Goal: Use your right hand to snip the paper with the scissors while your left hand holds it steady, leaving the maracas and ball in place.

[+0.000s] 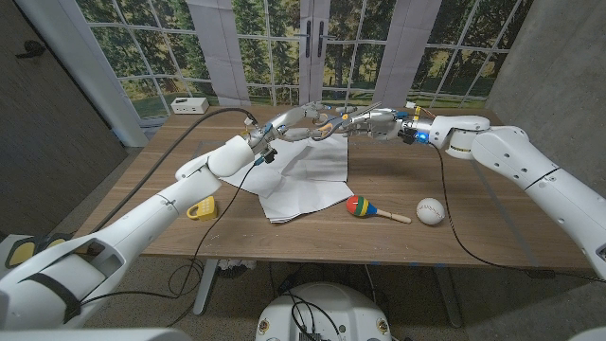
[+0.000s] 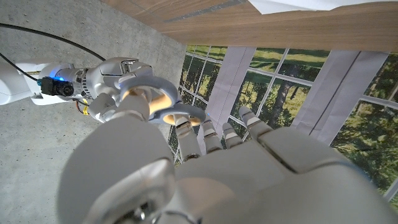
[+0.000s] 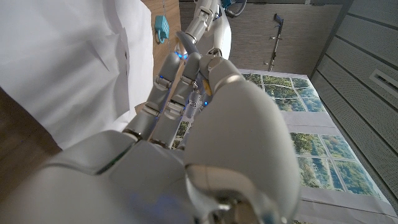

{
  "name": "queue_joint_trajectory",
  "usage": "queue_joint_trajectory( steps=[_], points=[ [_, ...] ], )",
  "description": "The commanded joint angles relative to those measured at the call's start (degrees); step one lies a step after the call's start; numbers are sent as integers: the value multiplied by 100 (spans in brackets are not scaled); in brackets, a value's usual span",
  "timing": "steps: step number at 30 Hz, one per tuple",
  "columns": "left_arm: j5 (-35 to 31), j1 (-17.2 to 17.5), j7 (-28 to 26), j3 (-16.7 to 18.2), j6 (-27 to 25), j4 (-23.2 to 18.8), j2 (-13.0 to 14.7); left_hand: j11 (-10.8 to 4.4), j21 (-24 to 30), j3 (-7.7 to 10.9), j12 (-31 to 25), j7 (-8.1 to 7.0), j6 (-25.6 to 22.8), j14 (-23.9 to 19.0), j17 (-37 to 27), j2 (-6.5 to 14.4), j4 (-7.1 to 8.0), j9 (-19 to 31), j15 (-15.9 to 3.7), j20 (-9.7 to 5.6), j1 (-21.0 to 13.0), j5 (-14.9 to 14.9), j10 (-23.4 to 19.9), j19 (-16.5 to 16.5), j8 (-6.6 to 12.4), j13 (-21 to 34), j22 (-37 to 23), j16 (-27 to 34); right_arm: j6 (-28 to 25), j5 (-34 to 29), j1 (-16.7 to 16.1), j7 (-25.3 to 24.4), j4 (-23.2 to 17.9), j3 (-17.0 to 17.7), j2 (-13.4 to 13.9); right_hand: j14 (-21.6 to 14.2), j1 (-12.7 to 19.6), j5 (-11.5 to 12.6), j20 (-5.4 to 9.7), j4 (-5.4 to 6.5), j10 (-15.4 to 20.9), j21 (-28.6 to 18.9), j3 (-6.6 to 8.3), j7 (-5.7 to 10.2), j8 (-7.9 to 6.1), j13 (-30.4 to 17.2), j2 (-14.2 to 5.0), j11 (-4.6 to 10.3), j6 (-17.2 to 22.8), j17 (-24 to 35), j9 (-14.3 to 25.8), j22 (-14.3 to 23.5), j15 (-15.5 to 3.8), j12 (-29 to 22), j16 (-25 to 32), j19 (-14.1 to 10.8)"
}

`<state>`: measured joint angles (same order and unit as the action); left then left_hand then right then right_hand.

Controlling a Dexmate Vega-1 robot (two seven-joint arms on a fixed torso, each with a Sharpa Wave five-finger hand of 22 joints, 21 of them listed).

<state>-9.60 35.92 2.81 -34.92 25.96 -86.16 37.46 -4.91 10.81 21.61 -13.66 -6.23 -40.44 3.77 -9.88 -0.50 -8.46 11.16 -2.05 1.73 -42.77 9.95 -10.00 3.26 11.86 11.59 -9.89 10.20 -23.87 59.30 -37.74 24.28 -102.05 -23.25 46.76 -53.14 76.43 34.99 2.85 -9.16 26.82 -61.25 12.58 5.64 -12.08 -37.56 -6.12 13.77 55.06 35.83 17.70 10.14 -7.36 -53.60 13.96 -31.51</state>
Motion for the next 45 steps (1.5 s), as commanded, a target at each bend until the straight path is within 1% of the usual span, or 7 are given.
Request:
queue_joint_trajectory(
  steps=[1,4,7,16,25,33,45],
  points=[
    [-33,59,-46,21,-38,-52,27,18,16,-38,5,26,0,-15,-8,-11,-8,20,-114,39,-56,11,4,31,-38,14,-3,29,-39,120,-88,-66,-125,61,19,-29,41,28,438,25,536,-30,-10,-11,24,-387,21,-523,26,6,29,-1,-632,-27,-16,29],
    [-40,83,-62,32,-68,-79,37,-10,18,-56,3,8,-42,-21,-8,-4,-5,21,-141,7,-61,12,-10,39,-28,14,-4,30,13,107,-113,-70,-142,69,14,-32,43,30,436,25,528,-34,-10,-9,23,-387,21,-515,31,7,31,-2,-632,-22,-19,32],
    [-59,100,-90,38,-80,-100,41,31,16,-69,8,39,35,-19,-8,4,-1,22,-103,45,-62,13,-1,36,-61,14,-4,29,0,149,-120,-89,-157,74,-6,-36,46,30,435,22,527,-40,-11,-16,20,-386,25,-514,33,8,37,-3,-632,-20,-22,35],
    [-93,121,-107,40,-108,-158,52,6,18,-122,9,46,22,-27,-8,5,10,24,-139,11,-47,11,-9,48,-57,16,-5,30,48,93,-91,-14,-185,12,-24,-46,47,33,435,25,523,-53,-13,-19,27,-392,23,-522,26,9,36,-3,-632,-19,-30,43],
    [-108,113,-85,26,-120,-185,48,34,20,-142,13,80,73,-27,-8,11,14,25,-104,45,-45,13,-5,54,-76,17,-5,29,39,21,-49,10,-246,-26,19,-51,46,34,434,24,531,-66,-18,-13,25,-389,30,-498,43,12,35,-4,-632,-18,-37,50],
    [-169,74,-69,-6,-116,-172,35,-22,21,-173,7,37,2,-37,-8,5,7,23,-166,-20,-53,10,-31,68,-50,17,-5,31,85,-34,-35,22,-267,-53,9,-55,51,35,432,23,532,-78,-18,-2,26,-385,29,-521,52,14,34,-5,-630,-15,-44,56],
    [-180,53,-155,-25,-30,-63,-44,-2,30,-197,-10,76,-68,-105,-7,32,2,22,-135,25,-84,10,-90,100,-29,16,-5,51,21,74,-26,37,-215,-62,-47,-55,53,38,431,24,537,-94,-20,-14,34,-395,31,-513,45,16,32,-5,-631,-19,-57,69]
  ],
)
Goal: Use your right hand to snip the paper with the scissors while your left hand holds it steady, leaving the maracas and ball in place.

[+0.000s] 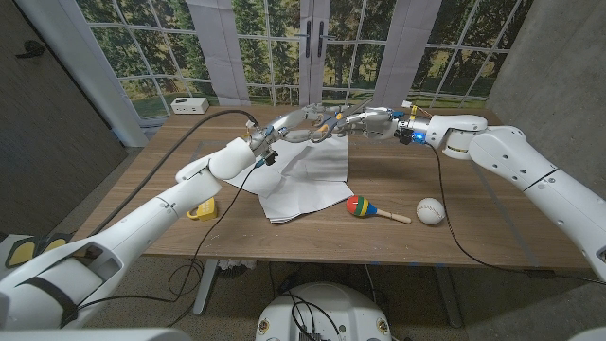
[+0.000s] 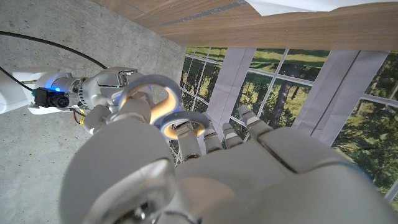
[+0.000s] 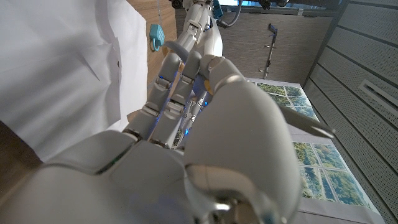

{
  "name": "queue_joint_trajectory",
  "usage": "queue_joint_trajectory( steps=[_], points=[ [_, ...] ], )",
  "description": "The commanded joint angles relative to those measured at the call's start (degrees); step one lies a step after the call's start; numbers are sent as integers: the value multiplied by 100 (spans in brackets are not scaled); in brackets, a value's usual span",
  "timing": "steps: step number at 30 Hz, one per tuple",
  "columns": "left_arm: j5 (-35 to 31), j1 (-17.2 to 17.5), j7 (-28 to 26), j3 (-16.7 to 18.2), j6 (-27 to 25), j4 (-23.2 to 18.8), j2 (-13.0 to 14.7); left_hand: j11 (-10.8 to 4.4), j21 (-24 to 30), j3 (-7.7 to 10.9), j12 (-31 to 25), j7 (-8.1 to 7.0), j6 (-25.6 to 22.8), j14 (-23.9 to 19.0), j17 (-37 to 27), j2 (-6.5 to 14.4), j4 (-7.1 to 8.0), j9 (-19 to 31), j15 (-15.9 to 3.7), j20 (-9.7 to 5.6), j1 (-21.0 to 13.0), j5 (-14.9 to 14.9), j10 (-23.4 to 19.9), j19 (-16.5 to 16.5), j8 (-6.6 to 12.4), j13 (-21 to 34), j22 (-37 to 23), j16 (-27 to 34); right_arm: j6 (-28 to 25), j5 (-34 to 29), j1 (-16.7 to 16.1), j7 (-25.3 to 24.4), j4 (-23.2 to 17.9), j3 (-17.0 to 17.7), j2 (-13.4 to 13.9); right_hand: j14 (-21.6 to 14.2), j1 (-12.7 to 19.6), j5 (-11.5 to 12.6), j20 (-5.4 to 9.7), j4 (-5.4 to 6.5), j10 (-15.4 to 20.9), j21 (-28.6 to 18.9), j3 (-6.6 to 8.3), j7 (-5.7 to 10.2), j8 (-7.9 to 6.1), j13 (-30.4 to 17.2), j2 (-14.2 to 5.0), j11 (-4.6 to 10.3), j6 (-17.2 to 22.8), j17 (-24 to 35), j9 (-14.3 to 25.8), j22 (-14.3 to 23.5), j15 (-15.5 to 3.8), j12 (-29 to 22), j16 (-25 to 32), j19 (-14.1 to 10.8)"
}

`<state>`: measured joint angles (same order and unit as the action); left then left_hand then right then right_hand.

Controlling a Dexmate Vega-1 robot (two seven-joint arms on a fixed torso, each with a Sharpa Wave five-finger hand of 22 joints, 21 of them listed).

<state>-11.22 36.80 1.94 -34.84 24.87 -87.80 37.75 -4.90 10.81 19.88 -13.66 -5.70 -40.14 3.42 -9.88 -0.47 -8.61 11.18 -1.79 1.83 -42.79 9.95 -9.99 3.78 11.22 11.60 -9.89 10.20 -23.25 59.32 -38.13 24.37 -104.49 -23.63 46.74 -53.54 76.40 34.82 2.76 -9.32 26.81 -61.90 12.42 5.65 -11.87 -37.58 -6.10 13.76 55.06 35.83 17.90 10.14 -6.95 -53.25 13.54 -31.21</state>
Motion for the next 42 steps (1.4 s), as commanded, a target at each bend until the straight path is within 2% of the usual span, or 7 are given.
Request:
queue_joint_trajectory(
  steps=[1,13,26,31,32,36,42],
  points=[
    [-24,-36,-85,-33,86,110,-81,-5,31,-24,-11,29,-100,-80,-7,31,17,20,-160,13,-83,10,-95,52,35,16,-5,54,-75,104,19,20,30,-20,-48,-14,55,55,441,40,540,-29,-4,-13,14,-396,28,-501,44,16,11,-6,-672,-56,-16,39],
    [-64,-78,-155,-73,156,222,-162,-40,76,-34,-149,91,-240,-376,-4,85,-13,17,-239,-40,-184,3,-517,256,50,14,-9,106,-50,78,8,38,15,-31,-39,-14,60,56,437,39,546,-46,-7,-17,14,-391,30,-513,53,20,10,-7,-671,-53,-26,50],
    [-173,48,-469,-26,112,167,-229,-475,47,-113,-627,30,-387,-1273,-41,263,16,37,-517,-22,-237,6,-1874,300,91,332,-13,298,-51,59,37,66,14,-45,-35,-21,58,58,431,42,536,-64,-11,-15,16,-382,31,-517,56,25,8,-6,-672,-40,-32,62],
    [-258,135,-768,5,147,202,-318,-612,88,-138,-886,-138,-901,-1731,-127,440,31,32,-680,-17,-277,7,-2452,491,240,684,-23,454,-97,79,62,56,21,-56,-47,-21,59,58,432,42,528,-70,-12,-17,18,-401,31,-496,52,27,8,-7,-671,-48,-35,68],
    [-263,147,-803,7,151,207,-331,-711,106,-148,-1020,-216,-1040,-1892,-171,444,-10,20,-815,-35,-333,7,-2648,572,263,809,-29,517,-105,85,68,67,26,-59,-48,-21,59,58,430,42,535,-71,-12,-17,20,-391,30,-504,46,27,8,-7,-671,-44,-35,69],
    [-341,217,-1047,21,157,236,-415,-699,142,-137,-1507,-210,-1128,-2349,-454,710,-18,9,-803,139,-496,16,-2890,721,193,1257,-54,789,-123,92,73,53,20,-61,-52,-21,60,60,427,41,540,-76,-12,-18,20,-393,31,-490,49,28,8,-8,-671,-46,-39,74],
    [-350,258,-1209,15,159,281,-494,-718,174,-282,-2445,-155,-1436,-2750,-1207,708,-92,30,-848,161,-889,7,-2952,854,182,2287,-97,1396,-118,77,80,64,3,-76,-59,-21,59,63,431,43,523,-80,-11,-17,21,-407,28,-491,45,28,7,-8,-671,-47,-43,84]
  ],
)
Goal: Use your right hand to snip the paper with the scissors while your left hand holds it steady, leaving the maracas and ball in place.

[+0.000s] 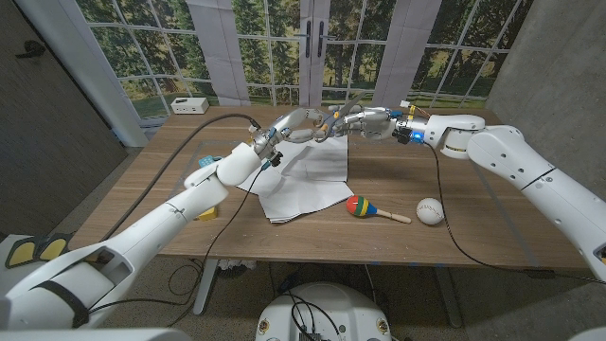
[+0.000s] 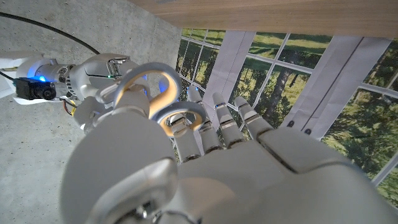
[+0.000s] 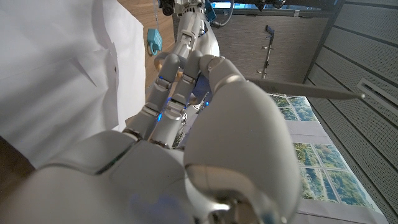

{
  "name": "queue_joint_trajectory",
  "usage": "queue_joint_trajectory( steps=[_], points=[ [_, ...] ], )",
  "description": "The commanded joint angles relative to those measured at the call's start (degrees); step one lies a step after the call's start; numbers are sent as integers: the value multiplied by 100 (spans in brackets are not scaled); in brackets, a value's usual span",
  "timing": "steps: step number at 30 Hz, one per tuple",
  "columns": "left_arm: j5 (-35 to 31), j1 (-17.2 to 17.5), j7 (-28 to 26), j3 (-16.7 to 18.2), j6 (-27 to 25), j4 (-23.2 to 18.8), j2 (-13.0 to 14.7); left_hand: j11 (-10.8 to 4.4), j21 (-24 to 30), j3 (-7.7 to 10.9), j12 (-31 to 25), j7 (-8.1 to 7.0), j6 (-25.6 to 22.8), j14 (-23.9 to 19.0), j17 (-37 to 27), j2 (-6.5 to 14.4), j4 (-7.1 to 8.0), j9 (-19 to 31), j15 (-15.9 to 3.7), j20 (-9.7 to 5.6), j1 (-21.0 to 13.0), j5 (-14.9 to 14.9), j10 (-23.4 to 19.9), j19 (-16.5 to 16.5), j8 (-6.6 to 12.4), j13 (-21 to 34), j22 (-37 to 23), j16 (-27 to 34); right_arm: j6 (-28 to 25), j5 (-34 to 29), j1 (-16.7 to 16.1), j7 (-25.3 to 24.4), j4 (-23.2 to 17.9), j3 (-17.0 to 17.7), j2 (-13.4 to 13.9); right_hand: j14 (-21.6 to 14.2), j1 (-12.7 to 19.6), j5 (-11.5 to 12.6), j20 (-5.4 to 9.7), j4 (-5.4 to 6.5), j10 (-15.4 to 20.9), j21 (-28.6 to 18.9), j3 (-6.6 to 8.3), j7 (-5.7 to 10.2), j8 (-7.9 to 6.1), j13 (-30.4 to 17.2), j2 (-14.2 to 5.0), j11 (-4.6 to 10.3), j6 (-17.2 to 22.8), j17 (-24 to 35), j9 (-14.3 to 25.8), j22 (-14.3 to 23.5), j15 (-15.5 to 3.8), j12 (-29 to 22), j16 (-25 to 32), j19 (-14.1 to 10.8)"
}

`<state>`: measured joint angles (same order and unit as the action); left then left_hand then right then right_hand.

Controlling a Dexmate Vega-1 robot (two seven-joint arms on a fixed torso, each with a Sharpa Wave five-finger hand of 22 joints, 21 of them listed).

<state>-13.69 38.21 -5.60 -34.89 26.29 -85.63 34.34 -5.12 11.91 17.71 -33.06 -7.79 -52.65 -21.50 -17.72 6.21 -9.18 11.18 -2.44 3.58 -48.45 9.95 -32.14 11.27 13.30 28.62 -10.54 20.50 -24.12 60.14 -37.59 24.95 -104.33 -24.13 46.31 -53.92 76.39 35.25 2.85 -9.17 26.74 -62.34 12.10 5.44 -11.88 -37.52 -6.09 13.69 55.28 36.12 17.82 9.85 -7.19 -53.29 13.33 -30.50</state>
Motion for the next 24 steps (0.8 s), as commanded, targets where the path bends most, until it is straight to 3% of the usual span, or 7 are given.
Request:
queue_joint_trajectory(
  steps=[1,5,8,10,18,24],
  points=[
    [-106,128,-483,20,15,67,-163,-696,66,-96,-662,72,-199,-291,-563,62,-14,43,-770,4,-364,8,-722,129,-40,776,-38,481,-23,-12,24,12,-17,-29,-15,16,59,20,423,28,527,-38,20,1,21,-415,27,-487,25,0,16,21,-648,-44,-22,14],
    [-47,161,-484,16,-43,49,-181,-697,70,-224,-1208,104,-376,-368,-1047,-7,-27,221,-873,-11,-555,11,-639,192,89,1467,-58,902,-55,12,24,-2,-35,-25,-10,15,62,21,421,26,537,-41,19,0,21,-406,31,-492,25,1,15,21,-648,-42,-23,19],
    [-21,175,-497,12,-71,49,-192,-698,87,-309,-1718,233,-560,-343,-1514,-15,-24,493,-870,27,-790,16,-487,238,309,2146,-85,1300,-55,11,16,-21,-58,-17,-1,12,61,21,420,27,547,-46,18,3,20,-382,29,-529,28,2,15,21,-648,-31,-23,21],
    [51,178,-467,8,-55,69,-203,-699,102,-329,-1960,199,-712,-381,-1718,-5,-31,642,-914,58,-924,18,-469,269,457,2446,-96,1501,-46,0,10,-27,-68,-14,8,10,60,22,419,29,553,-49,18,3,19,-399,27,-489,31,3,15,21,-648,-43,-24,24],
    [202,195,-455,8,-10,130,-248,-675,128,-377,-2438,109,-576,-330,-2011,54,22,1113,-893,113,-1131,25,-430,295,739,3069,-124,1784,-92,46,-33,-95,-121,18,46,10,59,23,420,29,538,-57,16,10,22,-405,27,-471,25,4,15,21,-648,-40,-29,34],
    [294,207,-422,8,41,149,-262,-686,157,-489,-2557,57,-421,-337,-2097,27,61,1647,-935,86,-1111,27,-342,337,1156,3344,-145,1914,-103,74,-57,-117,-142,37,63,11,56,24,418,30,541,-63,15,9,22,-404,25,-506,23,5,15,21,-648,-39,-32,42]
  ],
)
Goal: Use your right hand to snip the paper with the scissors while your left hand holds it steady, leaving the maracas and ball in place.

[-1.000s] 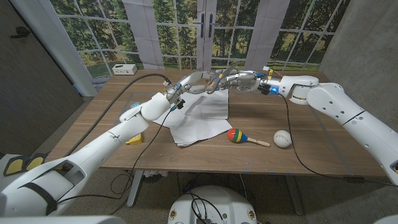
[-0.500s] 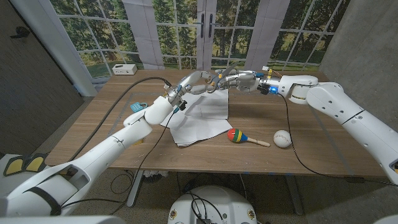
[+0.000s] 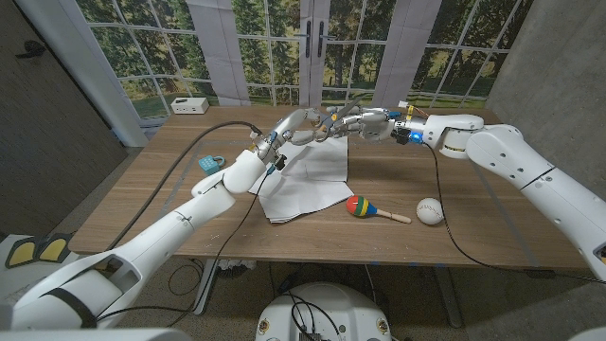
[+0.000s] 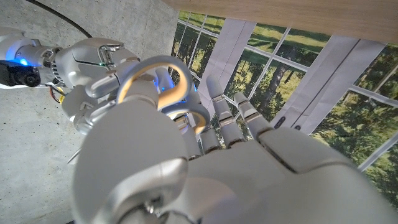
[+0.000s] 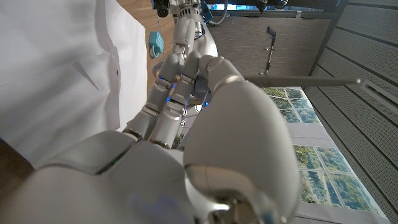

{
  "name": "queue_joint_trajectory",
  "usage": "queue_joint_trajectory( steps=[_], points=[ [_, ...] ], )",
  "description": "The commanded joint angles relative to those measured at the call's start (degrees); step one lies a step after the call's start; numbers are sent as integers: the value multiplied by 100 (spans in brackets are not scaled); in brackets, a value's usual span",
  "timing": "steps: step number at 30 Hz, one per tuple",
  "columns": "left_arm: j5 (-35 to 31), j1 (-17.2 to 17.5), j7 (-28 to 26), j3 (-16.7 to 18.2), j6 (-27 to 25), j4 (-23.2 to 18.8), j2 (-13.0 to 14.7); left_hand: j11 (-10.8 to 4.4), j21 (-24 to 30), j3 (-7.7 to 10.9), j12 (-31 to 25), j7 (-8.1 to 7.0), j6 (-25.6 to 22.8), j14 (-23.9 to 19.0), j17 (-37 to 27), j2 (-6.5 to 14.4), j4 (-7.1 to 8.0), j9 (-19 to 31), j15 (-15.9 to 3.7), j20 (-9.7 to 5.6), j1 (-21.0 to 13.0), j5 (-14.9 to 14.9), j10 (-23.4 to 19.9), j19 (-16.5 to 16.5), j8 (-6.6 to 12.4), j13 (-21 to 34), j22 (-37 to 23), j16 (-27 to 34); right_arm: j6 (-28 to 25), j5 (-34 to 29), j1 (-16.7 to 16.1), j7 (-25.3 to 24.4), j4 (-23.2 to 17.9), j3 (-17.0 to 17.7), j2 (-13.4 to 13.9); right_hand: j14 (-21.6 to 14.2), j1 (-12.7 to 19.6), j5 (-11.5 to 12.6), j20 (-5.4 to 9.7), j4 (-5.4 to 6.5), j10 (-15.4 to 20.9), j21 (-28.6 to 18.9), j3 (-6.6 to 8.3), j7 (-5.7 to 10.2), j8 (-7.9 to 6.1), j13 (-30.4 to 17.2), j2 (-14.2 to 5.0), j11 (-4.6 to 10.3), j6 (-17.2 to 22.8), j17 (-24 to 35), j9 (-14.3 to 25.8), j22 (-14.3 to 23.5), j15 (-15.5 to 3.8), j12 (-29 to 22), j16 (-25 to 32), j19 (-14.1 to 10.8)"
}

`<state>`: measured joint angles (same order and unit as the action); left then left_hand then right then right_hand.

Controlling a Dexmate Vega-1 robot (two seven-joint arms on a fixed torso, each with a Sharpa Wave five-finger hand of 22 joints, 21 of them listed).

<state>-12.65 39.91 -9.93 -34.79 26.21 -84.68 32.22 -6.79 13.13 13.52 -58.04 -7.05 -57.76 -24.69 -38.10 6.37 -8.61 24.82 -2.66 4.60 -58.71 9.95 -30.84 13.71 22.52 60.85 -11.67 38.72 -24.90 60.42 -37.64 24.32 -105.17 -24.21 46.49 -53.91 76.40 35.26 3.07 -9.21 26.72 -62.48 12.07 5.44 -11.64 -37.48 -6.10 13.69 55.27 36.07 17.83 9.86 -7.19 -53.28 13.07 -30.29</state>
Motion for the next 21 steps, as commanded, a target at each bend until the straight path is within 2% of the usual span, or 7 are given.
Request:
queue_joint_trajectory(
  steps=[1,7,13,16,21],
  points=[
    [223,38,24,-1,70,64,-58,-521,36,-77,-46,-11,106,-16,-72,18,6,343,-910,-16,-89,29,-451,92,283,119,-33,110,-20,45,-62,-66,-68,51,49,12,56,22,396,33,542,-50,18,10,0,-417,27,-482,21,11,14,19,-648,-43,-8,24],
    [355,37,159,1,64,31,-50,-525,43,-65,-25,58,407,-11,33,132,56,834,-877,66,-69,30,-354,83,630,189,-44,3,-15,68,-89,-61,-89,64,66,25,52,20,400,39,522,-61,18,22,5,-404,17,-506,-20,11,30,20,-647,-26,-17,32],
    [406,16,248,-4,45,20,-47,-528,50,-38,-38,75,539,-59,74,196,85,1081,-891,67,-37,44,-324,90,815,252,-48,-70,-71,123,-78,-63,-66,61,59,32,34,4,433,58,449,-68,14,45,4,-449,-14,-474,-97,16,83,23,-647,-23,-19,55],
    [464,11,286,-3,66,45,-59,-531,57,-28,-35,53,579,-74,83,212,95,1172,-891,57,-22,45,-317,102,887,260,-49,-98,-74,151,-75,-27,-32,59,46,45,-8,-52,443,84,426,-76,-2,90,136,-427,-56,-477,-560,48,91,22,-650,6,-8,98],
    [484,0,292,2,94,92,-73,-532,60,-10,-13,58,630,-85,80,220,88,1344,-902,60,-20,45,-291,103,1037,258,-51,-135,-61,218,-61,72,63,57,-7,63,-45,-105,426,103,445,-67,-19,100,154,-277,-89,-483,-812,66,93,19,-650,92,-7,146]
  ],
)
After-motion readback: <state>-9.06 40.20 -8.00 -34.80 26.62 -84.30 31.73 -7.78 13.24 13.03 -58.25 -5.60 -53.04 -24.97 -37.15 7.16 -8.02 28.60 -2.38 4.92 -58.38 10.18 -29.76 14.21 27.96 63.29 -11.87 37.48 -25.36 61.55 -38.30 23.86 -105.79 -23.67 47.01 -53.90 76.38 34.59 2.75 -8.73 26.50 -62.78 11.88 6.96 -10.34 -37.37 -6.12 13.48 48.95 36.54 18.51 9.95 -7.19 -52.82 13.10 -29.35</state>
